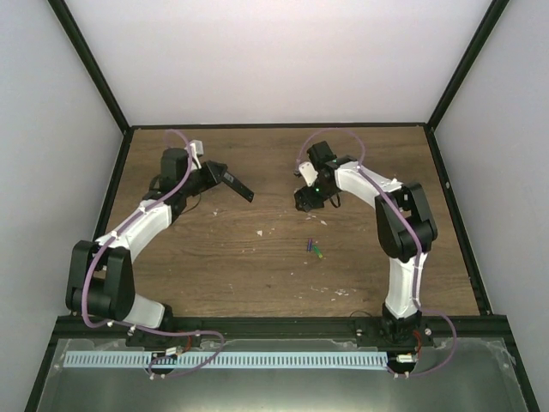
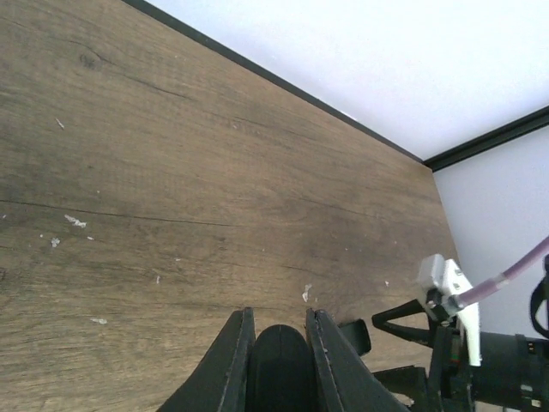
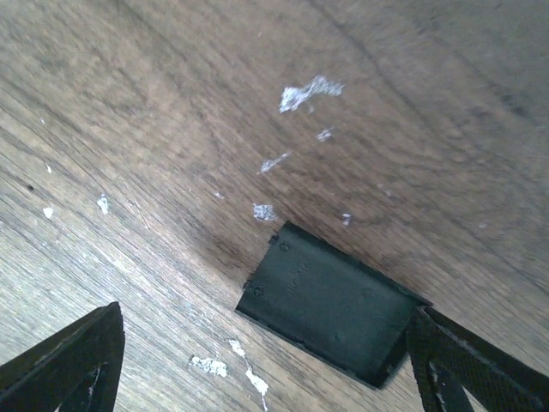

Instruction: Load the batteries into the remote control

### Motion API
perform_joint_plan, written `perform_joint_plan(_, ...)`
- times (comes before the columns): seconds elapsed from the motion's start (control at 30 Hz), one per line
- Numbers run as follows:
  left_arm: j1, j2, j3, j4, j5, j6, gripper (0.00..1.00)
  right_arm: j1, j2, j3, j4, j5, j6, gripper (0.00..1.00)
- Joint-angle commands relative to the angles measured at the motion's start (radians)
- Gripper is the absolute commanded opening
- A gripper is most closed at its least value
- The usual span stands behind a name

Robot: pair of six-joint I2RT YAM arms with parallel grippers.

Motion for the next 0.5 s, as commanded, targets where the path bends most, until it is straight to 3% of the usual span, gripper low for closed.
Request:
perform_joint_plan(0.0,0.005,-0.02,-0.006,0.005,0.003,0.016,0.0,-0.008,0.052,0.044,-0.023,-0.046,-0.071,0.83)
perform_joint_plan(0.47,0.005,0.01,0.024,0.003,0.0,0.009,0.0,-0.007,0.083,0.058,0.017,0.016,-0.094,0.84)
